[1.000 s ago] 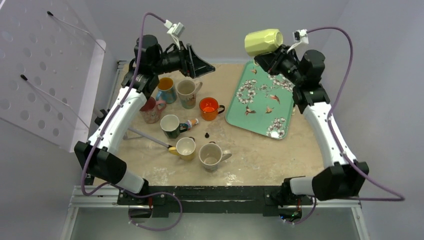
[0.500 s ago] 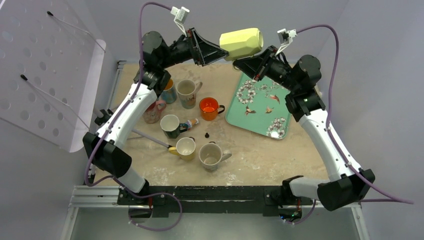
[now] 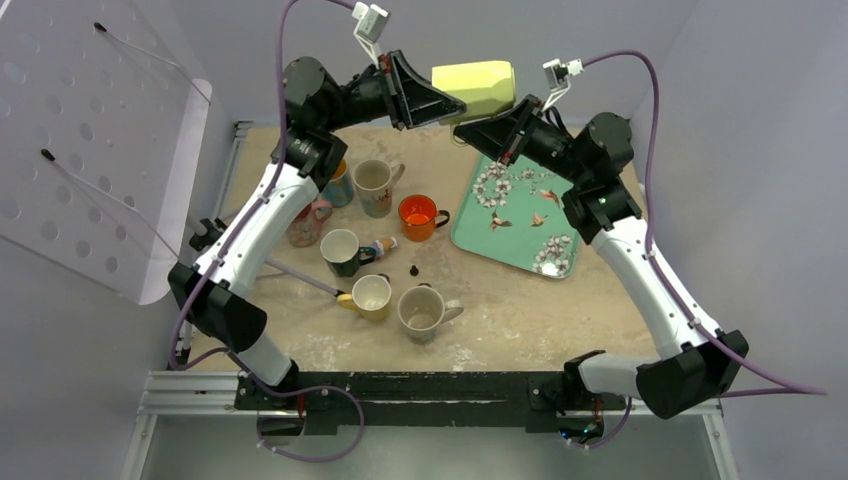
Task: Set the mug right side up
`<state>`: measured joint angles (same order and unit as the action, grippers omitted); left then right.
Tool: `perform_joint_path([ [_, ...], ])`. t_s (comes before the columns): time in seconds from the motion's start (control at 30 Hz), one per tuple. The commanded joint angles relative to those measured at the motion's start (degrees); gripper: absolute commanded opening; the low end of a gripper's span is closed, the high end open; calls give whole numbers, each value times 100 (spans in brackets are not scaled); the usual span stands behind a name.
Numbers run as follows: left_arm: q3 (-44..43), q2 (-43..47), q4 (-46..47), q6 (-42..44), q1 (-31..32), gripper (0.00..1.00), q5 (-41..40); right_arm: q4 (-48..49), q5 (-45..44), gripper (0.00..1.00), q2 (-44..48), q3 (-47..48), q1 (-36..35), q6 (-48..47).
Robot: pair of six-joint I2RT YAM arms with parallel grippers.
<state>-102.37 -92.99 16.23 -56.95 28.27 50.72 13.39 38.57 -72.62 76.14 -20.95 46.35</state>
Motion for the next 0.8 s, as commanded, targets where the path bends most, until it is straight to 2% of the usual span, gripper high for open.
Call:
perform_joint_path([
  [0.0,-248,-385,-252,-123,108,0,-520,459,-156,0,9,-123,-93,-409],
  [0.1,-198,-314,-655,207,102,0,-447,638,-231,3,65,-390,-93,-315],
  [0.13,-196,-270,-882,396,91,0,-475,553,-293,20,62,-397,-89,-355],
  [0.17,-230,-225,-1214,687,91,0,-532,385,-335,44,55,-372,-78,-431],
  [0.2,-301,-180,-1683,1073,90,0,-646,136,-408,79,47,-317,-55,-546],
  [0.23,-440,-141,-2232,1493,91,0,-821,-273,-581,96,46,-232,-25,-711],
  [0.43,-1513,-237,-5358,4486,177,0,-2192,-2748,-1707,98,188,26,552,-1682],
  [0.57,-1702,-303,-6948,6553,761,0,-2885,-4230,-3515,98,388,-43,1019,-1948],
  [0.7,-1488,-480,-7985,7733,1394,0,-3287,-4612,-4048,98,578,-379,1332,-2138],
  [0.77,-1413,-684,-8382,8034,1567,0,-3468,-4653,-4085,98,673,-503,1331,-2165],
])
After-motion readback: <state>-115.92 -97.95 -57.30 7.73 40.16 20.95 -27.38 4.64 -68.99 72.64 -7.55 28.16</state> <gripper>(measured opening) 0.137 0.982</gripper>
